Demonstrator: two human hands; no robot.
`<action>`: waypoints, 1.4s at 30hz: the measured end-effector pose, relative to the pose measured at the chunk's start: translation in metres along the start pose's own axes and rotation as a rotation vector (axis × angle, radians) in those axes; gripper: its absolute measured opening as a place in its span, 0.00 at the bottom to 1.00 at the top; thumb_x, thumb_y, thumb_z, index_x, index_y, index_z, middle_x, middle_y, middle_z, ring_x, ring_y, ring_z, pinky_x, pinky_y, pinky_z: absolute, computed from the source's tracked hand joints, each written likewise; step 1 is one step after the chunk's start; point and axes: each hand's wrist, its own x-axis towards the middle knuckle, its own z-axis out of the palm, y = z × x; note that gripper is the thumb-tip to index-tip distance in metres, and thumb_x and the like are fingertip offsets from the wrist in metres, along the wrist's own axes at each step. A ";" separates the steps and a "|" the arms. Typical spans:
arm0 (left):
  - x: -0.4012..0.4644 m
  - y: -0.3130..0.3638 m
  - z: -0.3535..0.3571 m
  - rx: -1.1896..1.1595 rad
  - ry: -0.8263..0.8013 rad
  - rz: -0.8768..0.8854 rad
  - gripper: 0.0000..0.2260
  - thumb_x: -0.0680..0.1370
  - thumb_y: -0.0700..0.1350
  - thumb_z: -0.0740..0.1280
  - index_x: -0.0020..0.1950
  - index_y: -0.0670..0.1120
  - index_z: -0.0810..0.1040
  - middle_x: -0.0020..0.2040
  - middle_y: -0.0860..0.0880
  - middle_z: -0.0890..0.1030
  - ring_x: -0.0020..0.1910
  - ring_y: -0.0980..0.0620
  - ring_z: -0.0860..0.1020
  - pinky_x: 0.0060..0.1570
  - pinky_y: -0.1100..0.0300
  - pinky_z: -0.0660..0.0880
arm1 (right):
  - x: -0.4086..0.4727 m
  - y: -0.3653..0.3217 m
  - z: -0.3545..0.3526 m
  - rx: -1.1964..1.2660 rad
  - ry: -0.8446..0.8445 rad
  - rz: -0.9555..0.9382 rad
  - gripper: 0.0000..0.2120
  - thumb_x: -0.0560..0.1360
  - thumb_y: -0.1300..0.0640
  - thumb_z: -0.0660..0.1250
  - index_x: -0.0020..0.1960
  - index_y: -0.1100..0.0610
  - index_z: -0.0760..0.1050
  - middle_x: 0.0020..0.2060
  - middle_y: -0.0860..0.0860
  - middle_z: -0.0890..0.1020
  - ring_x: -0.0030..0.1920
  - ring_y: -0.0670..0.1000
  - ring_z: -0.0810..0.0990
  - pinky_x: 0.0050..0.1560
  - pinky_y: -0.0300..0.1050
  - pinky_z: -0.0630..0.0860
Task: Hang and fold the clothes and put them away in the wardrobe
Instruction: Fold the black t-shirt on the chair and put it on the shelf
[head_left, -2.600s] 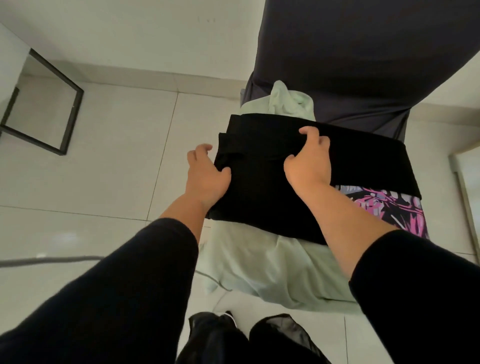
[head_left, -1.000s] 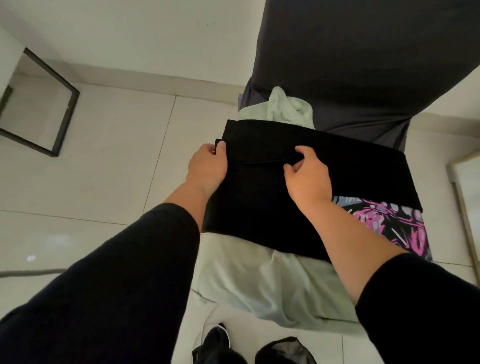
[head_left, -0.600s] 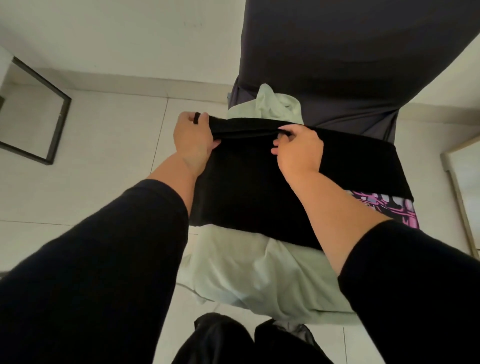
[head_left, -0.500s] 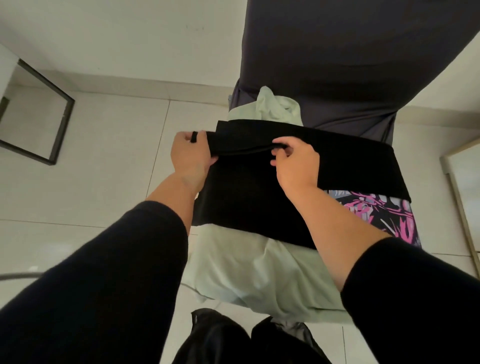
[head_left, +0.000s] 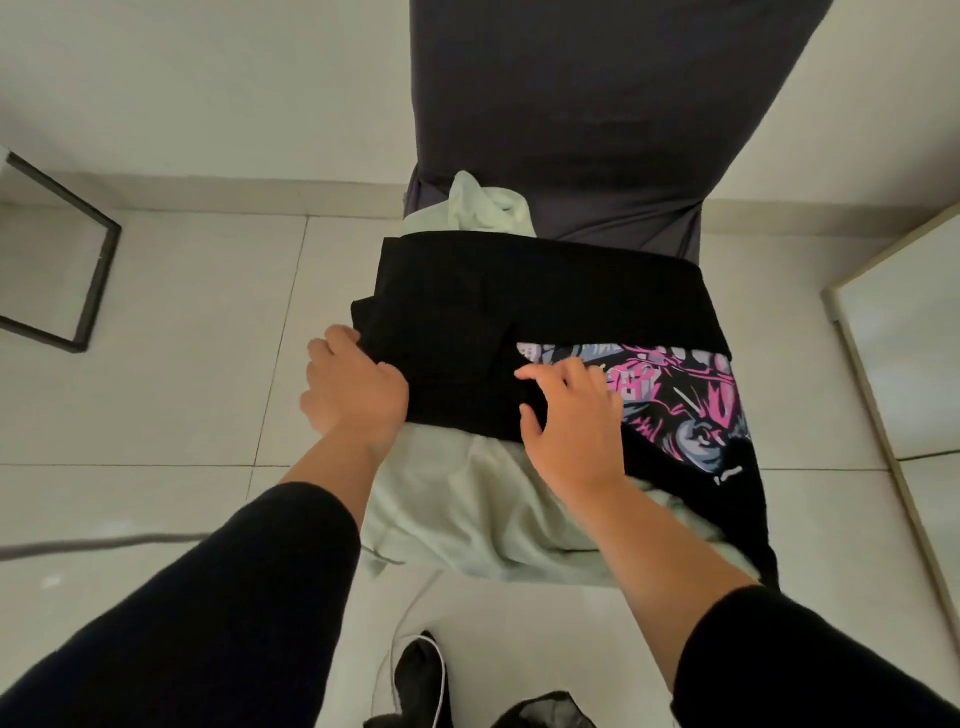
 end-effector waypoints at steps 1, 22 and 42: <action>-0.009 0.008 0.006 0.024 0.016 0.104 0.18 0.76 0.43 0.63 0.66 0.47 0.66 0.62 0.45 0.69 0.57 0.44 0.73 0.54 0.48 0.70 | -0.008 0.010 -0.003 -0.038 0.024 -0.017 0.15 0.73 0.55 0.67 0.60 0.48 0.74 0.49 0.48 0.74 0.52 0.51 0.72 0.52 0.47 0.67; -0.146 0.093 0.107 0.311 -0.159 0.966 0.10 0.78 0.51 0.60 0.59 0.53 0.73 0.56 0.54 0.72 0.56 0.53 0.72 0.51 0.57 0.66 | -0.125 0.156 -0.041 -0.145 0.197 0.290 0.24 0.60 0.61 0.74 0.54 0.52 0.73 0.44 0.49 0.76 0.41 0.53 0.77 0.41 0.43 0.64; -0.112 0.125 0.091 0.502 0.065 1.055 0.09 0.79 0.50 0.59 0.52 0.49 0.76 0.46 0.51 0.80 0.49 0.46 0.72 0.48 0.51 0.65 | -0.066 0.192 -0.104 0.557 -0.132 0.689 0.08 0.74 0.60 0.59 0.45 0.54 0.77 0.45 0.56 0.77 0.36 0.49 0.74 0.33 0.38 0.67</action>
